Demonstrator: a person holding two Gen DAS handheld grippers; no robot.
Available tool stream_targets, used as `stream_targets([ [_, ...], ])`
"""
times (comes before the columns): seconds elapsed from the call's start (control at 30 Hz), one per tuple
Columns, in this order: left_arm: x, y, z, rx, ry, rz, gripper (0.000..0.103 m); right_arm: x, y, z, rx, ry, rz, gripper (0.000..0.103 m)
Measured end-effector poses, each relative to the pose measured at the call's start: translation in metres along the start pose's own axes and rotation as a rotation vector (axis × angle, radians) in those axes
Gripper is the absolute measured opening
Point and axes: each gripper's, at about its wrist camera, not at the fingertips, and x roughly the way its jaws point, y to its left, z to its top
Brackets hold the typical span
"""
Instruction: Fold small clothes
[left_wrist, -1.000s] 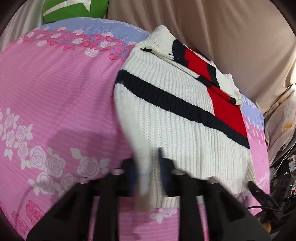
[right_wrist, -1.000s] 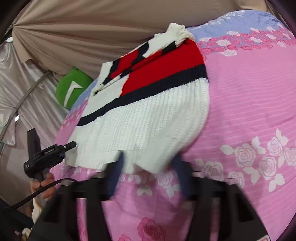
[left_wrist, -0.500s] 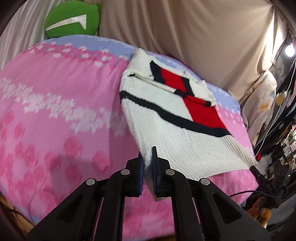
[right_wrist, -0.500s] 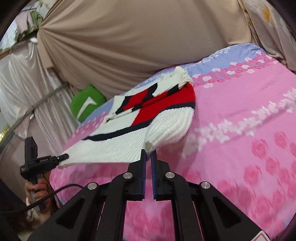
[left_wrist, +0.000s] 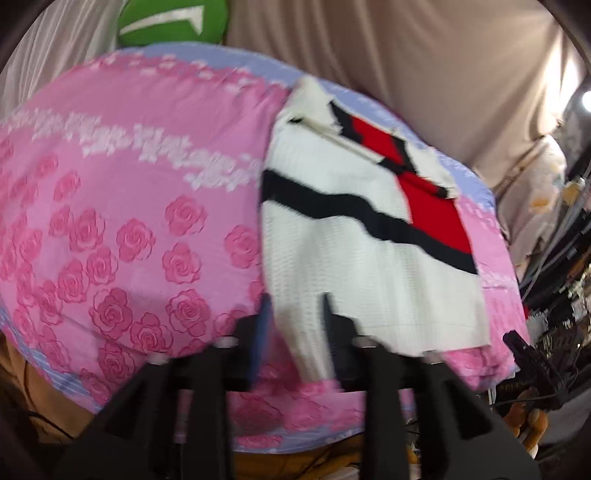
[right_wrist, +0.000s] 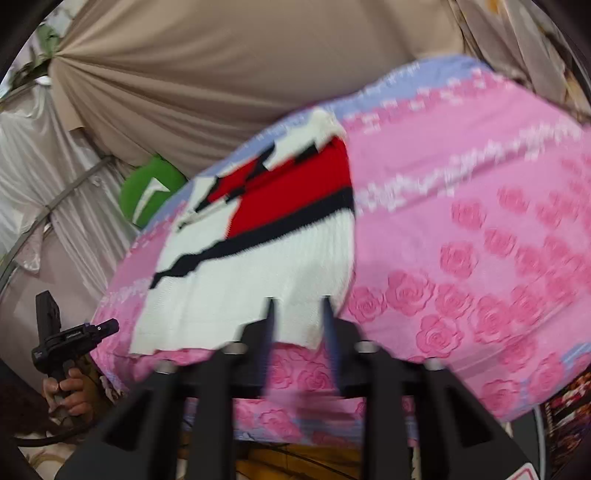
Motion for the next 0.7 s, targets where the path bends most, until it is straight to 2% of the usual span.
stream_targets([
  [0.03, 0.006, 0.007, -0.002, -0.034, 0.011, -0.004, 0.054, 0.012, -0.004, -0.003, 0.022, 0.025, -0.003, 0.049],
  [0.1, 0.012, 0.013, -0.005, -0.087, 0.021, -0.069, 0.061, 0.024, -0.005, -0.008, 0.042, 0.044, 0.027, 0.051],
  [0.13, 0.015, 0.014, -0.006, -0.101, 0.031, -0.096, 0.074, 0.024, -0.003, -0.009, 0.040, 0.023, 0.037, 0.055],
  [0.17, 0.019, 0.015, -0.006, -0.113, 0.037, -0.105, 0.082, 0.027, 0.000, -0.007, 0.043, 0.022, 0.060, 0.062],
  [0.27, 0.026, 0.009, -0.002, -0.094, 0.013, -0.094, 0.085, 0.039, 0.004, 0.001, 0.060, 0.026, 0.112, 0.063],
  [0.33, 0.034, 0.003, 0.004, -0.076, 0.013, -0.114, 0.085, 0.048, 0.008, 0.006, 0.055, 0.023, 0.118, 0.049],
  [0.37, 0.037, 0.000, 0.007, -0.072, 0.011, -0.123, 0.084, 0.054, 0.008, 0.008, 0.065, 0.034, 0.135, 0.021],
  [0.4, 0.041, -0.002, 0.009, -0.066, 0.015, -0.148, 0.081, 0.058, 0.007, 0.009, 0.081, 0.043, 0.157, 0.014],
  [0.43, 0.046, -0.005, 0.012, -0.062, 0.033, -0.181, 0.064, 0.057, 0.007, 0.010, 0.089, 0.024, 0.172, 0.014],
  [0.47, 0.051, -0.007, 0.013, -0.059, 0.055, -0.202, 0.039, 0.052, 0.009, 0.010, 0.081, -0.004, 0.180, 0.012],
  [0.53, 0.057, -0.011, 0.015, -0.059, 0.078, -0.216, 0.009, 0.035, 0.015, 0.013, 0.047, -0.066, 0.206, 0.011],
  [0.6, 0.044, -0.015, 0.015, -0.051, 0.045, -0.230, 0.008, 0.008, 0.021, 0.016, 0.020, -0.137, 0.260, 0.009],
  [0.7, -0.007, -0.027, 0.014, 0.001, -0.057, -0.292, 0.004, -0.039, 0.027, 0.019, -0.032, -0.245, 0.319, 0.008],
])
